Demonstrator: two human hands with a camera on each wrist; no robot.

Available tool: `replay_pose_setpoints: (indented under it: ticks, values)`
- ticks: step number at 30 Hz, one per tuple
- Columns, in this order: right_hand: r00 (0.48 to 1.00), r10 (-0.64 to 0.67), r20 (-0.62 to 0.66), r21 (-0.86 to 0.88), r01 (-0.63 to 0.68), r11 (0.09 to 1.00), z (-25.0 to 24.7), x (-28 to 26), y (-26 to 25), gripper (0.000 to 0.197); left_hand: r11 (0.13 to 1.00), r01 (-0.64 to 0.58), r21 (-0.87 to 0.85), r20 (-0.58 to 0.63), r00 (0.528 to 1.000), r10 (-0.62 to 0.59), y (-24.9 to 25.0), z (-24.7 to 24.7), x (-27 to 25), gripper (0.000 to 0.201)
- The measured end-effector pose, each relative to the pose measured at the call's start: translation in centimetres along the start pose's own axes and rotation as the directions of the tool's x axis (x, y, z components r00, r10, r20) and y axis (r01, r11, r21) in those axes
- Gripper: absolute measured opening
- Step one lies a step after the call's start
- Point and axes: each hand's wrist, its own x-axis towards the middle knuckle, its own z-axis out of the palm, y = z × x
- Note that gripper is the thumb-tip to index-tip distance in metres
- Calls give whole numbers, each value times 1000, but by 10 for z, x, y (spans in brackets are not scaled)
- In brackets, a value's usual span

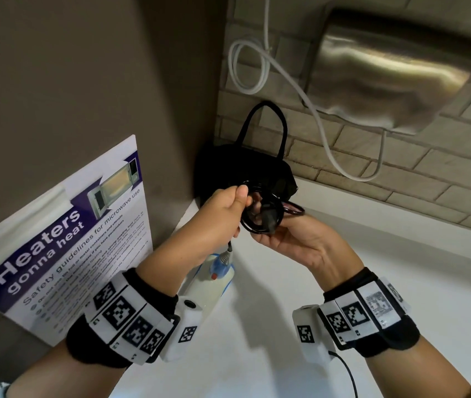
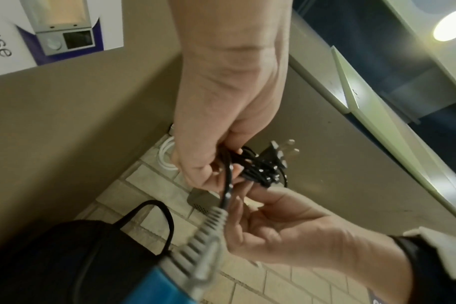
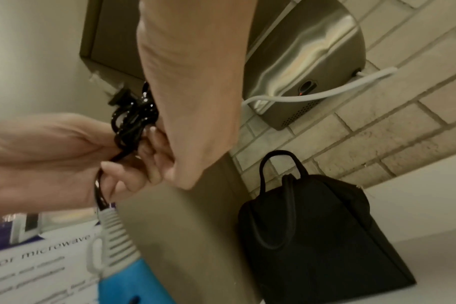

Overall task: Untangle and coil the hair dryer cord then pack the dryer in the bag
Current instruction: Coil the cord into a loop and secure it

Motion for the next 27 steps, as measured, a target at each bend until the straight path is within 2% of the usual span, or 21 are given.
replay_pose_setpoints:
  ticks: [3, 5, 7, 9, 10, 12, 14, 15, 16, 18, 20, 24, 27]
  values:
    - [1000, 7, -13, 37, -7, 999, 1, -3, -1, 19, 1000, -24, 19, -11, 1000, 24, -2, 1, 4, 35]
    - [999, 36, -36, 133, -31, 991, -1, -7, -1, 24, 998, -14, 65, -95, 995, 20, -6, 2, 10, 35]
    - [999, 36, 26, 181, -40, 983, -3, -15, -2, 23, 993, -39, 111, -191, 980, 60, -8, 0, 12, 34]
    - [991, 6, 133, 190, -32, 981, 0, -24, -6, 28, 984, -77, 160, -216, 970, 111, -8, 2, 11, 30]
    - [989, -9, 145, 161, -15, 987, 3, -27, -7, 26, 982, -98, 164, -201, 971, 130, -8, 4, 10, 28]
    - [993, -94, 77, 20, 93, 995, 10, -27, -3, 19, 988, -99, 122, -167, 979, 119, -9, 8, 8, 25]
    - [974, -228, 3, -165, 226, 960, 16, -25, 5, 26, 999, -43, 13, -151, 987, 45, -12, 10, 9, 28]
    - [959, -282, -18, -272, 266, 925, 17, -25, 9, 31, 995, -7, -96, -147, 989, -7, -14, 10, 10, 32]
    - [945, -326, -29, -398, 289, 871, 18, -28, 13, 34, 972, 30, -234, -136, 989, -63, -14, 9, 11, 35]
    - [926, -378, -18, -589, 295, 752, 19, -37, 19, 37, 852, 82, -516, -94, 984, -152, -9, 6, 12, 39]
    - [931, -364, 0, -624, 284, 728, 16, -50, 27, 40, 699, 95, -708, -36, 985, -171, -6, 3, 15, 39]
    - [951, -301, -63, -581, 211, 786, -3, -63, 42, 34, 498, 166, -851, 118, 985, -126, -3, -8, 16, 42]
    - [951, -260, -165, -605, 111, 789, -22, -51, 57, 32, 469, 258, -845, 232, 966, -112, -6, -7, 14, 43]
